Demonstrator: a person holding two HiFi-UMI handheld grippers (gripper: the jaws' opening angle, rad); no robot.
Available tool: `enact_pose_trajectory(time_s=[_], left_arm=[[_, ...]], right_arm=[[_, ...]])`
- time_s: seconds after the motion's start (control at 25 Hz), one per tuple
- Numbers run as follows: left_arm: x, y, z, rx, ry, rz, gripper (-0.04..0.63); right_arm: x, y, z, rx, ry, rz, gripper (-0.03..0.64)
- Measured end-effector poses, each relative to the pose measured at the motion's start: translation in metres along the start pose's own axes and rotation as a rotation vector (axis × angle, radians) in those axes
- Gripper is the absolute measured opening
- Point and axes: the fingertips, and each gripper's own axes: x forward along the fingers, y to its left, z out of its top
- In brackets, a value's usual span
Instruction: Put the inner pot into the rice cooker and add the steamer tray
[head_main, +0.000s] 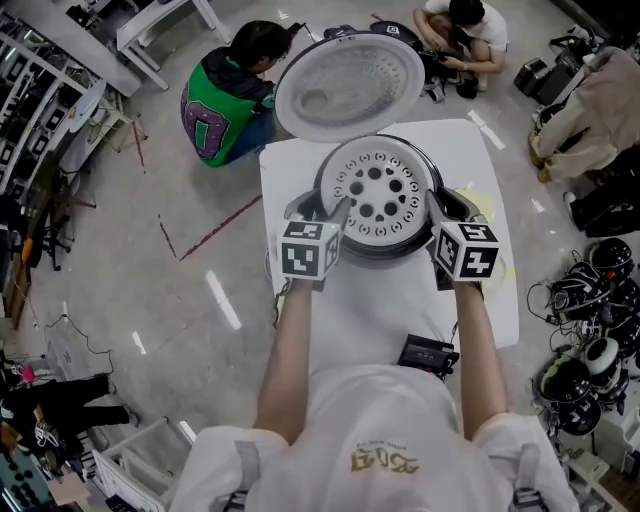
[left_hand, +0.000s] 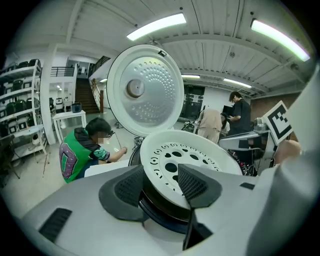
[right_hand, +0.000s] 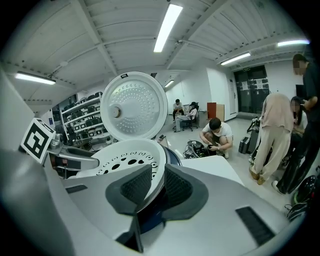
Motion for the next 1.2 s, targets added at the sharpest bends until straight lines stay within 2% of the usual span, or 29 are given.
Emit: enact_pose_trajectory(time_s=[0.2,0.36,0.52,0.68,0.96,1.2], left_arm=[[0.003,-0.002,0.0,0.057,0.011,0.015,0.27],[0.004,-0.002,0.002,0.048,-0.009,0.014,0.35],[0.002,0.001,0.004,0.04,-0.023,0.015,0.362],[-0.002,0.004,0.0,0.02,-0.028,0.014,0.354],[-0.022,-0.007,-0.002,-0.054,-0.075,-0.033,0.298],[-0.047,-0.015,-0.009,-0.086,-0.117,-0.076,0.209]], right_arm=[[-0.003,0.002,0.002,0.011,-0.01,-0.004,0.091],[-0.005,0.003,0.001,0.022,-0.011,-0.002,0.092],[-0.008,0.003,0.001,0.037,-0.018,-0.002,0.092],[-0.014,0.008,0.001,0.044,-0.031,-0.001,0.092],[-0.038,0.02,-0.008,0.085,-0.048,0.02,0.092],[-0.057,0.038,-0.026,0.168,-0.064,0.056,0.084]])
